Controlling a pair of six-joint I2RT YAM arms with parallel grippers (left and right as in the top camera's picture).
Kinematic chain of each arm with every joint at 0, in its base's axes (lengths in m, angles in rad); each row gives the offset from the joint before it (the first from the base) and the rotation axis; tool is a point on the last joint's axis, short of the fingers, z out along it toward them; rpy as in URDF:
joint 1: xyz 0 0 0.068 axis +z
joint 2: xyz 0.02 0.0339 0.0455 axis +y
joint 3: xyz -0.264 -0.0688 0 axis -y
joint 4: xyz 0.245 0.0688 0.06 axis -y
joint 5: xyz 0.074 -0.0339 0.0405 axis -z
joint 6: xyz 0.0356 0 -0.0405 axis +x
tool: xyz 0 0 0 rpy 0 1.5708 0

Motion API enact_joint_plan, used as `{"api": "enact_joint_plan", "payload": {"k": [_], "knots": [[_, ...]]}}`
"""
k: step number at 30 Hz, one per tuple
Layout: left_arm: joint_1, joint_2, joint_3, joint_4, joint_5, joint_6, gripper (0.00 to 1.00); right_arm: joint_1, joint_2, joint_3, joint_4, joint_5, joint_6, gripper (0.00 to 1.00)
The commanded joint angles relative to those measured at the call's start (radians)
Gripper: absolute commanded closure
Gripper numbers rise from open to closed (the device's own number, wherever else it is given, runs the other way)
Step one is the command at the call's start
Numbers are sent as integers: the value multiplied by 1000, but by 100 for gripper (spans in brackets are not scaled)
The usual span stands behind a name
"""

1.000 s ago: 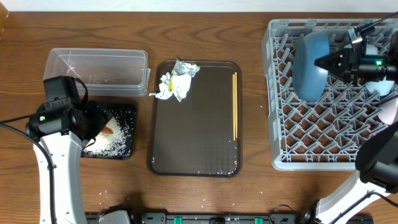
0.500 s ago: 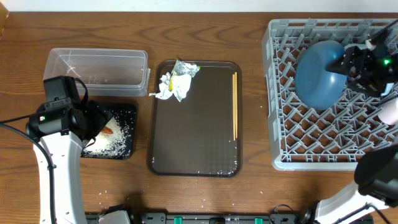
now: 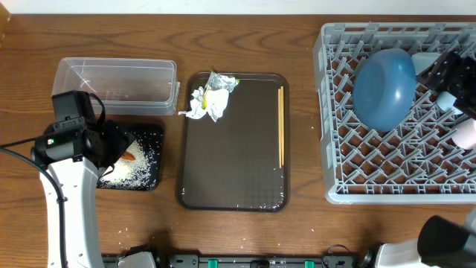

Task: Sort waste into correct bins and load items into the dishwasher rack
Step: 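Open the right gripper and release the blue plate into the rack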

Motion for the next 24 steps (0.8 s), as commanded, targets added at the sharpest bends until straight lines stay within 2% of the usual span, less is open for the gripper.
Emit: {"api": "enact_joint_plan", "payload": {"k": [1,2,5,7,8,12,14,16,24], "knots": [[6,5,13,-4,-15,-9,2,58,-28,19,18,21,22,9],[6,5,13,-4,-15,-9,2,84,-29,19,23,21,21,12],[6,5,13,-4,-15,-9,1,177,-23,18,50,30,-10,33],[6,5,13,-4,-15,-9,2,245,-13,17,68,67,-8,55],[6,5,13,-4,-15,-9,2,277,-7,17,76,95,-7,63],[6,5,13,-4,-15,-9,2,386,26,17,93,277,70,82],[6,5,13,-4,-15,-9,2,412,58,17,108,336,79,88],[6,5,13,-4,-15,-9,2,417,98,17,120,367,79,98],[6,5,13,-4,-15,-9,1,361,220,17,131,450,99,99]]}}
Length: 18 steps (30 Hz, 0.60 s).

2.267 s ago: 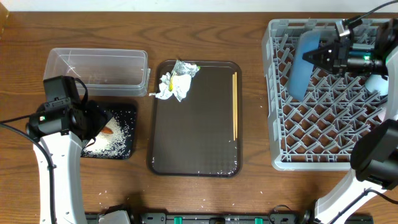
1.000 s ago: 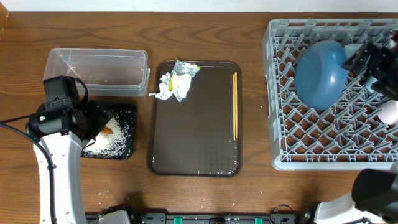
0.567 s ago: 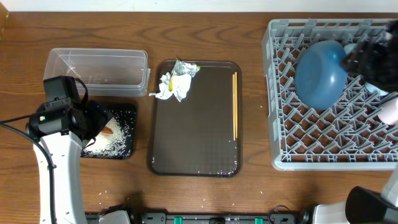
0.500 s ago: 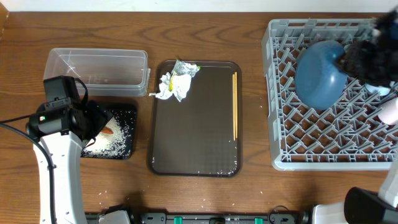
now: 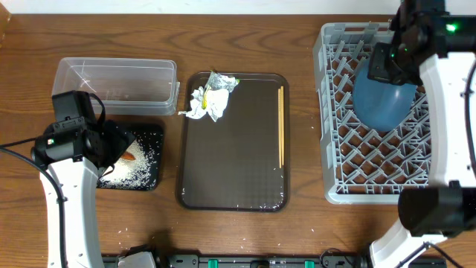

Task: Sort waste into correct bins and load items into the dishwasher rack
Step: 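Open the right gripper and release the blue plate into the rack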

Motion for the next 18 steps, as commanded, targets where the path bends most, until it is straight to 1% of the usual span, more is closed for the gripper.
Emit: {"api": "enact_joint_plan", "payload": {"k": [1,10,18], "knots": [[6,5,13,-4,-15,-9,2,-38,5,12,1,72,25,99],[6,5,13,-4,-15,-9,2,-120,-2,12,-39,67,24,99],[6,5,13,-4,-15,-9,2,-126,-75,13,-53,67,43,99]]}}
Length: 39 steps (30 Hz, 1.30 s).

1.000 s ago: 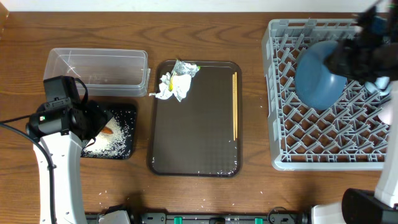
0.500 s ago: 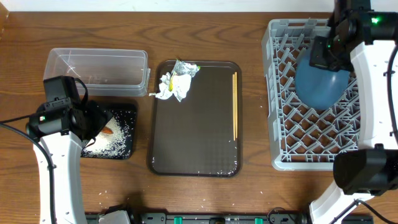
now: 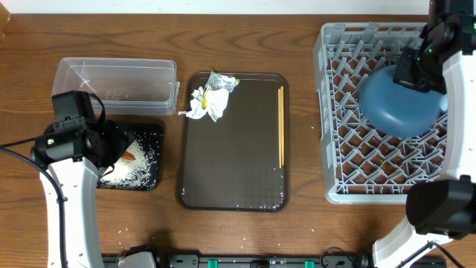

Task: Sort waste into correct bins and load items into the dishwasher rack
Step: 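Open the right gripper and release the blue plate into the rack, then move the right gripper left over the chopsticks on the brown tray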

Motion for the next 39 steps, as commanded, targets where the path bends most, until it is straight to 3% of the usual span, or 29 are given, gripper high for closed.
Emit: {"api": "enact_joint_plan", "payload": {"k": [1,5,9,12,15,16,20,28,33,39], "knots": [[6,5,13,-3,-15,-9,2,-1,-96,14,-1,5,25,99],[6,5,13,-3,-15,-9,2,0,-179,14,-1,-44,24,98],[6,5,13,-3,-15,-9,2,0,-265,14,4,-151,24,89],[6,5,13,-3,-15,-9,2,0,-315,14,9,-252,20,62],[6,5,13,-3,-15,-9,2,6,-344,13,10,-368,-1,15],[6,5,13,-3,-15,-9,2,15,-348,14,12,-415,-17,4],[6,5,13,-3,-15,-9,1,90,-343,12,18,-503,-51,2],[6,5,13,-3,-15,-9,2,366,-283,-40,108,-326,16,1],[6,5,13,-3,-15,-9,2,503,-175,-119,205,-146,127,1],[6,5,13,-3,-15,-9,2,604,41,-166,304,-140,154,8]]}}
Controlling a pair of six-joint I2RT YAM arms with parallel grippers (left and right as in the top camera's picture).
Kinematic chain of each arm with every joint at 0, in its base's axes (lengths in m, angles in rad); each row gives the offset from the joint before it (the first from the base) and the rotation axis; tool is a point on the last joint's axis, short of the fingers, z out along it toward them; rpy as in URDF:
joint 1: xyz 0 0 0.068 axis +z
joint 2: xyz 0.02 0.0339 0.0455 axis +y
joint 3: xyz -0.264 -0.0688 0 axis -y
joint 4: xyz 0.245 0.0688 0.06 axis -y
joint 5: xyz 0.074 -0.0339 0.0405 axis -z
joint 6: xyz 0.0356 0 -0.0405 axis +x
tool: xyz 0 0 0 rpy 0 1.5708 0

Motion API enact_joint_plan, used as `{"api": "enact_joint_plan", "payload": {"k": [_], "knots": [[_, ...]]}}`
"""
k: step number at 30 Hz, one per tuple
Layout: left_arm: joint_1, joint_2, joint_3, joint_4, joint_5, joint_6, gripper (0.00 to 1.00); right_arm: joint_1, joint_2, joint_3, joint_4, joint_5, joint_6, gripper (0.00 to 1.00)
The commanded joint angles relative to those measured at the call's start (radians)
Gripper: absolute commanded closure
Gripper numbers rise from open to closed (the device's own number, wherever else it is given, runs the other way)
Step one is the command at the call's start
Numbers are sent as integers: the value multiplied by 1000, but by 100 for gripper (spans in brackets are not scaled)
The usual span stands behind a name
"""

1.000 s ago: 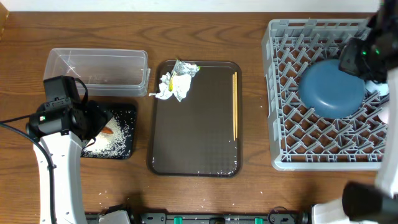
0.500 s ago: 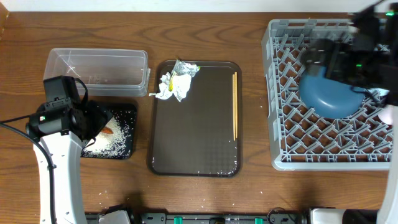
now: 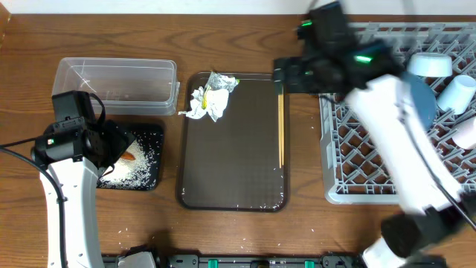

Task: Sort waste into correct bins and load items into the dishwasher rack
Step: 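Move the right gripper left over the chopsticks on the brown tray, then lower the right gripper and pinch a wooden chopstick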

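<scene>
On the brown tray (image 3: 230,164) lie a crumpled wrapper (image 3: 210,97) at the top left and a pair of wooden chopsticks (image 3: 281,126) along the right side. My right gripper (image 3: 285,77) is motion-blurred over the chopsticks' far end, and its jaws cannot be made out. The grey dishwasher rack (image 3: 327,149) holds a blue bowl (image 3: 425,103), partly hidden behind my right arm, and pale cups (image 3: 455,93). My left gripper (image 3: 117,147) hangs over the black tray (image 3: 149,134) of rice, its fingers hidden beneath the wrist.
A clear plastic container (image 3: 115,80) stands at the back left, next to the brown tray. An orange scrap (image 3: 129,156) lies among the rice. A few rice grains are scattered on the table near the front left edge.
My right arm has left the blue bowl in the rack and now reaches left to the top right corner of the brown tray. The left arm has not moved.
My right gripper was first at the rack's far right edge, the bowl standing left of centre. Then it was at the bowl's far rim, then the bowl lay further right under it. Now the bowl stays in the rack and the gripper is over the chopsticks' end.
</scene>
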Motion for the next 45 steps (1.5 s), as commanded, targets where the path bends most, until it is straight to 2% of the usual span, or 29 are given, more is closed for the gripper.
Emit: {"api": "enact_joint_plan", "payload": {"k": [1,3,5,10,12,15,19,45], "knots": [[6,5,13,-4,-15,-9,2,53,122,-19,14,47,55,10],[6,5,13,-4,-15,-9,1,76,185,-19,31,47,66,21],[6,5,13,-4,-15,-9,1,97,245,-19,48,47,72,38],[6,5,13,-4,-15,-9,1,114,358,-19,74,48,126,41],[6,5,13,-4,-15,-9,2,114,386,-19,78,56,135,47],[6,5,13,-4,-15,-9,1,114,414,-19,78,106,158,47],[6,5,13,-4,-15,-9,1,114,427,-19,74,156,172,42],[6,5,13,-4,-15,-9,2,82,504,-34,90,185,203,41]]}}
